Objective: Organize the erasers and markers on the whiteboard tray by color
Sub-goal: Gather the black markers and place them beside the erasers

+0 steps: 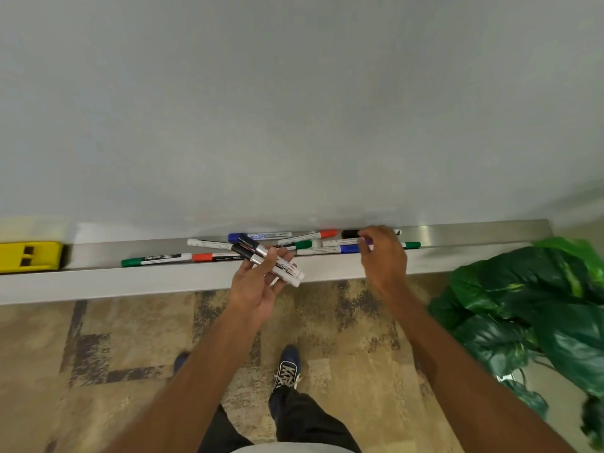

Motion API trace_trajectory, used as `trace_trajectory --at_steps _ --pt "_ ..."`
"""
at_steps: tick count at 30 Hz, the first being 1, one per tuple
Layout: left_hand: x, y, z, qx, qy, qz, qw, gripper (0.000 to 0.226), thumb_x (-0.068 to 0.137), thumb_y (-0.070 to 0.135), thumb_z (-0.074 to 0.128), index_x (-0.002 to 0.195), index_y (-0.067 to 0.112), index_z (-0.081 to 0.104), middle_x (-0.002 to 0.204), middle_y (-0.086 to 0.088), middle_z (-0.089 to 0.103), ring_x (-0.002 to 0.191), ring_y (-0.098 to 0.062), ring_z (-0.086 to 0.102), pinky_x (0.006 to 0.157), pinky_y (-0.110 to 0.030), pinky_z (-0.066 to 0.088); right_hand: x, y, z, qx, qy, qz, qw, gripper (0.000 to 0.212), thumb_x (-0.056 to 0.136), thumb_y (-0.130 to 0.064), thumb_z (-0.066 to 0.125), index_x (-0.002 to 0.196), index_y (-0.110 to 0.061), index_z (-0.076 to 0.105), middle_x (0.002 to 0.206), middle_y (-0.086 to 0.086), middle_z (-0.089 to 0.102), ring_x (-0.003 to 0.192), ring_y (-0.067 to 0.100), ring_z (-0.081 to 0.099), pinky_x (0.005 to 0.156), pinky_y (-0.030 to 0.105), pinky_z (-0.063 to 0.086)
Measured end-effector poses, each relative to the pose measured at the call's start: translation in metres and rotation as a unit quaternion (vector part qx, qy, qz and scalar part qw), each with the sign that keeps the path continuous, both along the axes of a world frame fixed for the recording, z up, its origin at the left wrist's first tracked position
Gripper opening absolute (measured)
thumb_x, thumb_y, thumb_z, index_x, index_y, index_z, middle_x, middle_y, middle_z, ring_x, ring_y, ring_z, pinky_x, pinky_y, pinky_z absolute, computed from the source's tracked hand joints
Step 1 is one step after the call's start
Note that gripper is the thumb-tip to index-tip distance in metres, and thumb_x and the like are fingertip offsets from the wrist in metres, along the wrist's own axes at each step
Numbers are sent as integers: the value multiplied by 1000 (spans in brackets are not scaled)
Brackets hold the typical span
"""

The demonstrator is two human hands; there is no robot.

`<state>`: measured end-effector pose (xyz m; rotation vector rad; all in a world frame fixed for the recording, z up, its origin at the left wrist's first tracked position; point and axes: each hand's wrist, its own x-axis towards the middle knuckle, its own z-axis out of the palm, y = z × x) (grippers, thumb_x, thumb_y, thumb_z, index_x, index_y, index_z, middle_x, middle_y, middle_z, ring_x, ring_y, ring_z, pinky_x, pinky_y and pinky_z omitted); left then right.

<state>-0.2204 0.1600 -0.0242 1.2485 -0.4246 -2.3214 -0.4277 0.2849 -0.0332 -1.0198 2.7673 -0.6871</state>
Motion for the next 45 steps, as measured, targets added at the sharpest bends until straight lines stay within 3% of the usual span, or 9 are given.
trace_trajectory --at_steps 4,11,14,19,32,35,39,42,45 --pt "-18 8 -4 0 -10 -17 1000 24 86 8 70 109 10 63 108 -18 76 104 -31 74 82 -46 61 -42 17 -1 57 89 34 994 21 87 -2 68 107 -6 71 102 13 71 95 31 62 78 42 54" --pt "-59 28 -4 14 -32 -56 998 21 93 0 63 113 3 60 111 -23 74 102 -34 73 82 -48 61 -71 26 -4 136 136 112 975 28 79 3 70 105 -8 74 105 8 74 105 30 61 87 42 49" --pt "-81 39 -3 14 -36 -80 996 16 93 -3 61 108 1 62 110 -23 73 100 -34 74 75 -45 62 -79 30 -9 129 144 122 973 30 72 7 71 98 -8 75 97 8 75 99 31 62 82 42 50" --pt "-104 53 -1 9 -35 -107 994 11 93 -2 62 103 2 63 107 -22 73 97 -32 73 78 -47 61 -81 27 -13 122 167 142 968 25 71 9 68 91 -5 74 93 11 74 94 33 62 78 42 50" --pt "-134 70 6 12 -36 -126 991 16 97 -2 57 112 3 56 120 -27 69 107 -36 70 86 -51 57 -90 42 -16 68 229 169 956 16 83 -2 64 97 -5 69 98 11 68 97 30 60 82 41 46" --pt "-135 71 7 3 -37 -127 991 14 98 0 56 112 3 56 116 -25 71 104 -34 72 85 -50 58 -79 41 0 -15 151 137 979 13 81 -7 68 94 -7 68 95 8 64 92 26 57 79 39 45" --pt "-133 71 10 -37 -19 -126 991 11 95 3 61 106 6 61 106 -18 76 95 -30 74 82 -47 60 -53 38 20 -127 -75 83 986 14 82 -10 71 96 -9 68 94 2 64 86 16 58 73 25 48" --pt "-128 69 15 -66 -6 -121 990 18 93 4 64 110 6 64 100 -12 76 87 -24 74 77 -39 60 -34 37 30 -185 -248 14 951 10 86 -15 70 96 -15 69 93 -4 68 84 7 64 68 15 50" --pt "-121 64 20 -61 5 -99 993 14 93 4 64 107 6 65 100 -10 72 86 -21 72 83 -36 58 -18 35 31 -224 -363 -33 904 7 89 -16 67 96 -17 70 93 -4 71 87 9 66 73 25 57"
